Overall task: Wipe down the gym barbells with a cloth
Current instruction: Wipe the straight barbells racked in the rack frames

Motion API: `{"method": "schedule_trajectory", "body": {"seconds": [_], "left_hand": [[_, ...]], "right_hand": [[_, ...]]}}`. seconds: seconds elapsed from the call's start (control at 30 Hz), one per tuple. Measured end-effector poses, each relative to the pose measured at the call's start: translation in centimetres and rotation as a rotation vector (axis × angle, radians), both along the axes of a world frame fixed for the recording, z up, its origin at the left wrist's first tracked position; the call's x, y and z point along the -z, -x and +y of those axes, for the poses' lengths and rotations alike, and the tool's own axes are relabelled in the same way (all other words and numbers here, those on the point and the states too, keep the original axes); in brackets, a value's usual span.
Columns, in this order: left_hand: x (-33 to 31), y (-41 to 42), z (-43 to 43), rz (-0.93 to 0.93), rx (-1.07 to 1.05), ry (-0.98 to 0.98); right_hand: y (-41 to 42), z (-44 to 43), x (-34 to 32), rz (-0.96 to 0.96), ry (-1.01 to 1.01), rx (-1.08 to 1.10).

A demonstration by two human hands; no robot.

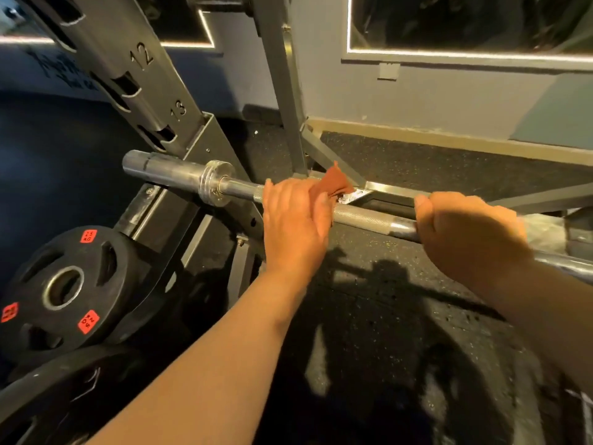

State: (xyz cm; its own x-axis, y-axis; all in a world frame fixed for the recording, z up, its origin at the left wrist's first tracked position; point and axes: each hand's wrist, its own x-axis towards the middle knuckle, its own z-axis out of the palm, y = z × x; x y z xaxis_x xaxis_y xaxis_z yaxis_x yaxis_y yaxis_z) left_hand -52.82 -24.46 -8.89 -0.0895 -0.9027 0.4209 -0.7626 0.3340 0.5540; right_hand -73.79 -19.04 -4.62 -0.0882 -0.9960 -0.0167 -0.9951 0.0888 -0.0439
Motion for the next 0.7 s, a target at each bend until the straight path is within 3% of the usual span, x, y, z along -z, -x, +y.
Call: {"method": "schedule_trajectory", "body": {"seconds": [0.17, 0.27, 0.4, 0.57, 0.7], "left_hand": [[0.0, 4.2, 1.2, 0.244, -0.151, -0.01], [-0.1, 5.2, 2.1, 0.168, -0.043, -0.077], [-0.1, 3.5, 1.7, -0.039, 0.024, -0.084], [-0.6, 7.2, 3.2, 0.152, -0.101, -0.081], [0.1, 8.7, 5.2, -0.047, 0.145, -0.023]], "right_hand": [[1.8, -1.3, 1.0, -0.117, -0.03, -0.04], [1.8, -2.2, 1.0, -0.268, 0.016, -0.065], [1.4, -2.6, 0.1, -0.202, -0.037, -0.057], [1.5, -3.1, -1.1, -0.308, -0.214, 0.004], [1.5, -2.8, -0.7, -0.334, -0.154, 0.023]]}}
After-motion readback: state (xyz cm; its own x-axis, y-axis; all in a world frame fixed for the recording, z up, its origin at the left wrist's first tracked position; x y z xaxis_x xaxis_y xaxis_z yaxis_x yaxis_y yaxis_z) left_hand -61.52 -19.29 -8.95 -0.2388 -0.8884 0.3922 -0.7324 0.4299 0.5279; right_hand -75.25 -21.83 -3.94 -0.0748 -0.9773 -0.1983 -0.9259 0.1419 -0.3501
